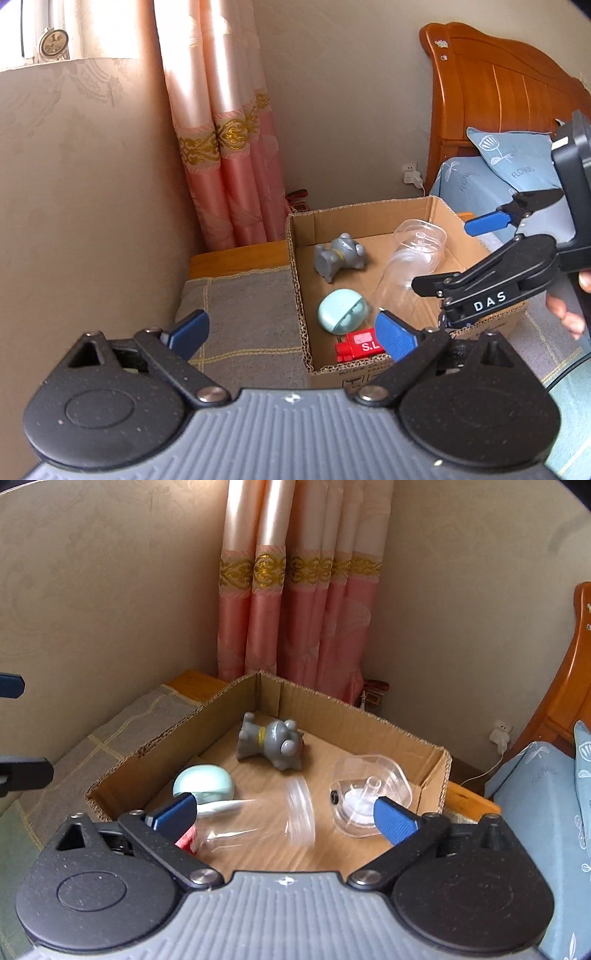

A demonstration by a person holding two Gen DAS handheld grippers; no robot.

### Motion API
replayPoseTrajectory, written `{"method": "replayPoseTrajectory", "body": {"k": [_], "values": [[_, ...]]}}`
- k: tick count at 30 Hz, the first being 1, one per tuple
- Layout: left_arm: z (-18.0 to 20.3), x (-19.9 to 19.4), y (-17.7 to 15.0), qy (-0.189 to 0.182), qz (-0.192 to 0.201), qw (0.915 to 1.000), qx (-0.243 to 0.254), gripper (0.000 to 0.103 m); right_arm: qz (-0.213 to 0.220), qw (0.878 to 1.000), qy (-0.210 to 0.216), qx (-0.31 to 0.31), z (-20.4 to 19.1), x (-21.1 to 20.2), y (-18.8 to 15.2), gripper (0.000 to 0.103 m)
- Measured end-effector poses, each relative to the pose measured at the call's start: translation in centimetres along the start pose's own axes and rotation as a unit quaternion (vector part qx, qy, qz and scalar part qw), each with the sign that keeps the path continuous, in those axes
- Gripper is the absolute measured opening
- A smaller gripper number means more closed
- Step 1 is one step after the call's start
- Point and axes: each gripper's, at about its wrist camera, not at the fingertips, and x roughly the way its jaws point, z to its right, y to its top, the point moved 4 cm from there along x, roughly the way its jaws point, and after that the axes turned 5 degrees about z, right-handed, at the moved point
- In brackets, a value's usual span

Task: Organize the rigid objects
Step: 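Withdraw both open tools from the box toward the remaining items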

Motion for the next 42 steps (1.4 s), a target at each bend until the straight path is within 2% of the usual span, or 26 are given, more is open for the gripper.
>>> {"method": "replayPoseTrajectory", "body": {"k": [14,21,24,27,34,39,42], "values": [[1.3,-1.3,-3.7,-0.023,-0.028,0.9993,-0.012,0.097,0.005,0.999,-0.016,0.047,1.0,-5.5,-2.8,0.103],[2.8,-2.2,-7.2,-0.029,-0.043,0.9986,-0.011,0.097,-0.006,0.995,-0.044,0.093,1.4,-7.2,-8.1,0.103],[3.6,-2.3,-8.7,-0.04,-0.057,0.9976,-0.007,0.097,-0.019,0.992,-0.048,0.119,1.3,-7.5,-11.2,0.103],[4.4,-2.4,-9.7,-0.058,-0.07,0.9958,-0.016,0.097,-0.025,0.989,-0.07,0.128,1.4,-7.7,-13.8,0.103],[6.9,-2.4,-10.1,-0.095,-0.075,0.9925,-0.018,0.097,-0.028,0.972,-0.1,0.21,2.4,-8.7,-18.4,0.103],[9.8,-1.9,-10.0,-0.12,-0.077,0.9897,0.011,0.097,-0.031,0.973,-0.126,0.193,1.9,-9.3,-19.6,0.103],[11.2,-1.0,-10.3,-0.131,-0.086,0.9875,0.021,0.097,-0.026,0.974,-0.125,0.189,2.1,-10.0,-20.2,0.103]]}}
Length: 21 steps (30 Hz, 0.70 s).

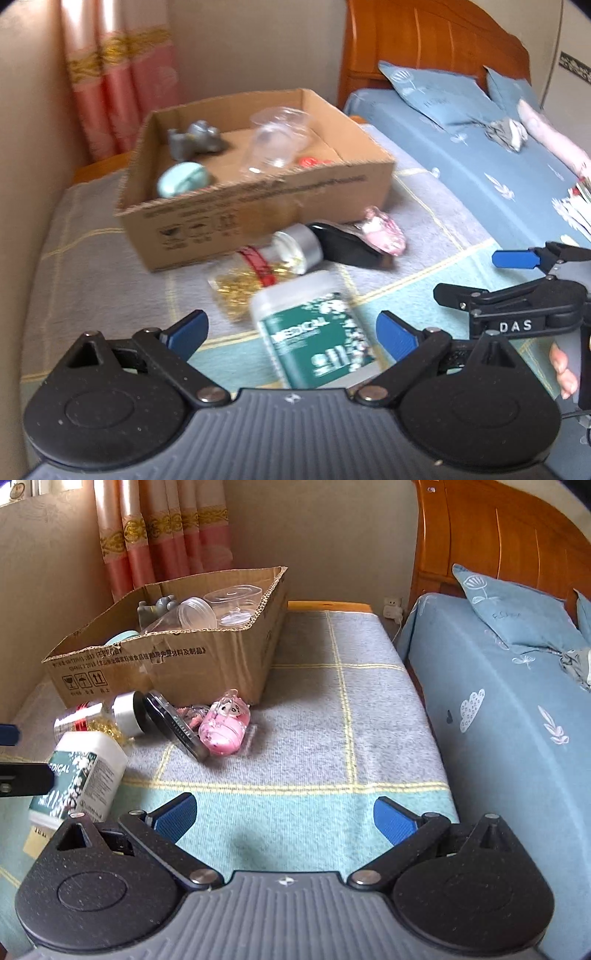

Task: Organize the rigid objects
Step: 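Withdraw both open tools from the box toward the remaining items, then move left tool to the white MEDICAL bottle while right tool approaches the pink keychain bottle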

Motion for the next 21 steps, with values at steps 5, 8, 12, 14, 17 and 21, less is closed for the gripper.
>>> {"method": "replayPoseTrajectory", "body": {"k": [5,8,12,14,17,21], "values": [[1.5,1.9,-0.8,-0.008,-0.025,0.9995,0.019,0.097,0.0,1.0,0.001,0.0,0.9,-0.4,0.1,0.103],[1.5,2.5,-1.3,0.004,-0.039,0.9989,0.027,0.097,0.004,1.0,0.006,0.005,1.2,-0.2,0.8,0.103],[-0.1,2.1,-2.1,0.003,-0.05,0.9986,0.018,0.098,0.008,1.0,0.011,0.008,1.1,0.8,2.4,0.103],[-1.0,1.7,-2.6,0.009,-0.056,0.9984,0.011,0.098,0.011,1.0,0.017,0.009,0.9,1.4,3.1,0.103],[-2.4,0.9,-3.5,0.028,-0.063,0.9976,0.005,0.099,0.009,0.999,0.03,0.013,0.4,2.5,4.0,0.103],[-4.4,0.0,-4.2,0.053,-0.067,0.9962,-0.013,0.1,0.003,0.999,0.042,0.009,-0.7,4.2,5.0,0.103]]}}
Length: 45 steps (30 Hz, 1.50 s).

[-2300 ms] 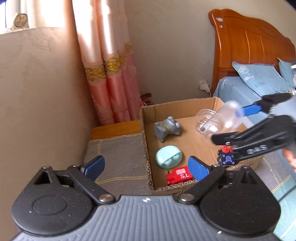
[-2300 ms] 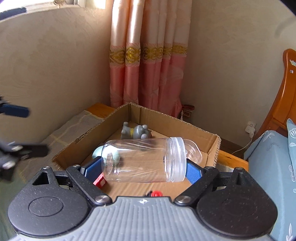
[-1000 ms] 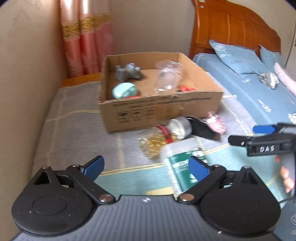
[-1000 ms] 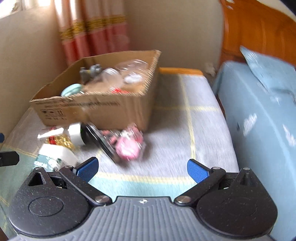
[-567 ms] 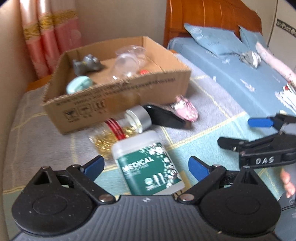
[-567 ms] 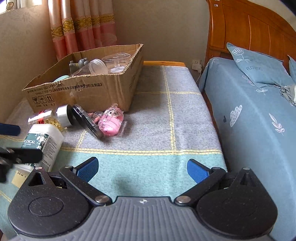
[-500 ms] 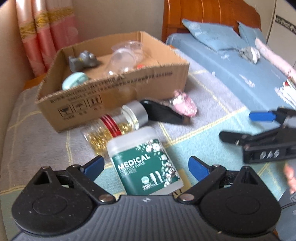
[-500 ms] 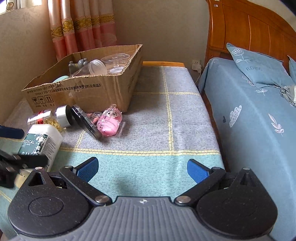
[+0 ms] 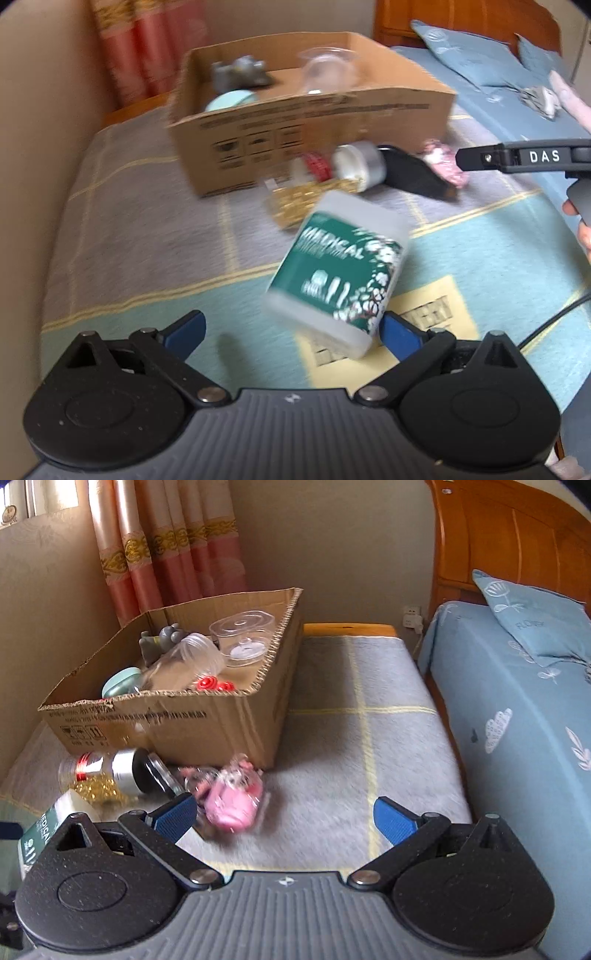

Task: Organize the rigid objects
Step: 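Move left tool to the white MEDICAL bottle while right tool approaches the pink keychain bottle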

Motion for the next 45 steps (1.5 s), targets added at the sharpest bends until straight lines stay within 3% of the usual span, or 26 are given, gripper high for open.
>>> {"method": "replayPoseTrajectory", "body": {"k": [6,20,24,31,34,38,45], "values": [[-1.9,0.1,0.0,0.04,-0.005,0.9991,-0.01,0.1,-0.011,1.0,-0.012,-0.002,-0.8,2.0,0.1,0.103],[-1.9,0.5,0.2,0.043,-0.002,0.9991,0.006,0.1,-0.028,0.996,-0.084,0.009,4.4,1.3,-1.8,0.103],[-2.0,0.5,0.1,0.042,-0.002,0.9991,0.001,0.1,-0.027,0.997,-0.067,0.029,4.5,0.7,-1.7,0.103],[-1.8,0.7,0.2,0.045,-0.002,0.999,0.006,0.1,0.016,0.999,-0.023,0.022,1.2,0.3,-0.7,0.103],[-1.8,0.8,0.2,0.045,-0.002,0.999,0.004,0.1,0.015,0.999,-0.036,0.005,-0.2,1.5,-0.5,0.102],[-1.9,0.9,0.2,0.046,-0.002,0.9989,0.004,0.1,0.005,0.998,-0.056,-0.002,-0.6,2.4,-0.7,0.093],[-3.0,1.1,-0.4,0.059,-0.004,0.9982,-0.011,0.1,-0.002,0.996,-0.085,-0.023,1.1,1.7,-1.5,0.096]]}}
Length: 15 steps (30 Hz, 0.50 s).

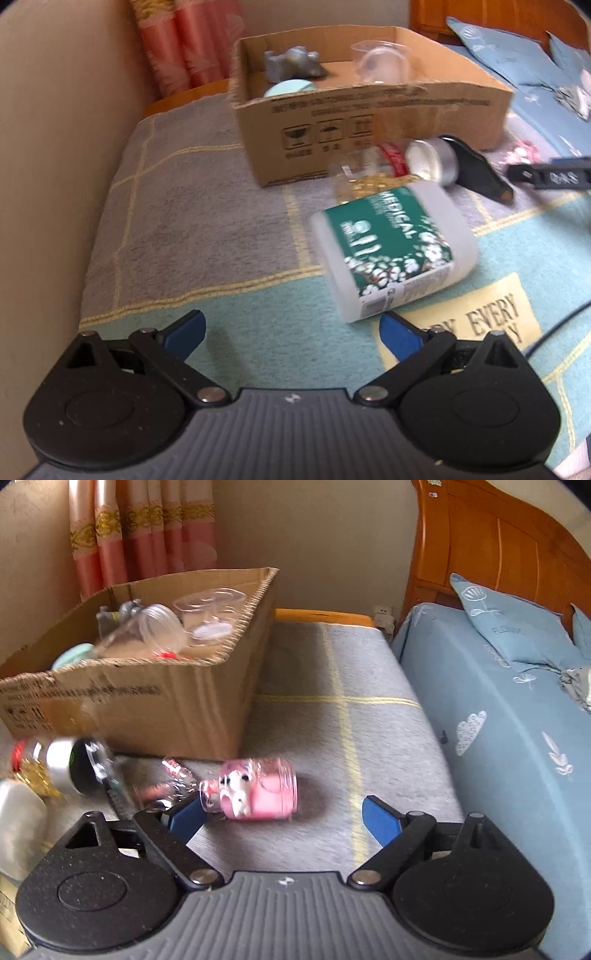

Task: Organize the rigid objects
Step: 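Move left tool to the white MEDICAL bottle while right tool approaches the pink keychain bottle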

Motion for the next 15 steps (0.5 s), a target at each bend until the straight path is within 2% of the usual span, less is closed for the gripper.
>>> {"method": "replayPoseTrajectory", "body": {"k": [4,10,15], "values": [[-0.4,-0.2,0.0,0.0,0.002,1.0,-0.003,0.1,-0.002,1.0,0.003,0.0,1.0,0.0,-0.5,0.103],[2.5,-1.7,0.3,-0.066,0.023,0.9972,0.026,0.1,0.012,1.0,0.017,-0.009,1.2,-0.2,-0.9,0.103],[4.3,-1.7,1.4,-0.073,0.041,0.9962,0.023,0.1,0.016,1.0,0.02,-0.01,1.3,-0.3,-0.9,0.103]]}}
